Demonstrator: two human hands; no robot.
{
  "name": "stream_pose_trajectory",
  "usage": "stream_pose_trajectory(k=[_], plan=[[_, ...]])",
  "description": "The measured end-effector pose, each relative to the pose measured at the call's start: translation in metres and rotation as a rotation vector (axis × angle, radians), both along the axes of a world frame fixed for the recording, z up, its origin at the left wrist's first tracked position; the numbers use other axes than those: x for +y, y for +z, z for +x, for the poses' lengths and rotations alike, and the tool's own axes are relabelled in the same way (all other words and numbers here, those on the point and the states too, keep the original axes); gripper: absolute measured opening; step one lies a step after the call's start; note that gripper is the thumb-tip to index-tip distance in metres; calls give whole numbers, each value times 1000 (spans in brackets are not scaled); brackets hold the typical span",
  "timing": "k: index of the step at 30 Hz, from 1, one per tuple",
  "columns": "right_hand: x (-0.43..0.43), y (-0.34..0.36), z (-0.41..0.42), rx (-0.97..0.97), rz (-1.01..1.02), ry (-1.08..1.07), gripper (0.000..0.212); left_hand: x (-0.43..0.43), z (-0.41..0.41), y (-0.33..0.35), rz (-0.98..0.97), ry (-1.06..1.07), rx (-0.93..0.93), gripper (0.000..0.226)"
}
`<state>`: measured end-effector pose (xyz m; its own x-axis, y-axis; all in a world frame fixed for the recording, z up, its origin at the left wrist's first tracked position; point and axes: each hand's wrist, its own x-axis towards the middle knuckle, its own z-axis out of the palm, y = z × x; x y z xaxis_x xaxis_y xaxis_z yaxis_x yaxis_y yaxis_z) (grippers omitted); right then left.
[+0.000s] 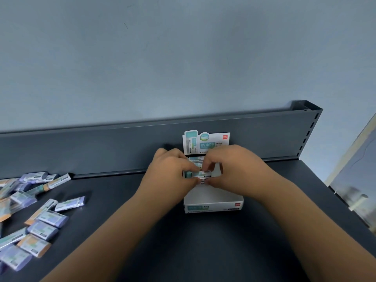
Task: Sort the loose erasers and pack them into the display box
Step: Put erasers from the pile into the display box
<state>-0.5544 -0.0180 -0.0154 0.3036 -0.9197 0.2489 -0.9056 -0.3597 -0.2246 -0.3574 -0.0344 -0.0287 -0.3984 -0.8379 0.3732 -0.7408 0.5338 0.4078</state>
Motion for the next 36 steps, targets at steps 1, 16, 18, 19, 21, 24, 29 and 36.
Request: stream_pose_trajectory(k=[1,16,18,19,21,24,29,36], plan=[[0,0,1,9,-7,2,25,0,0,-1,-31,2,-37,26],[5,-8,12,74,-94,-53,16,5,-4,-3,-2,99,-80,9],[5,-9,13,75,-96,-57,18,6,-6,-4,-6,117,-59,6],[5,-10,13,76,-93,-61,18,5,-7,-5,-13,126,-48,5],[4,-10,13,79,-92,-67,17,4,-8,-8,-33,134,-43,6],[4,-11,14,61,-87,-66,18,1,-7,-13,-73,129,-29,15],[4,-11,16,61,-72,-87,21,1,-6,-15,-86,130,-26,18],[7,-5,20,75,-16,-134,30,7,-8,-10,-19,141,16,24]])
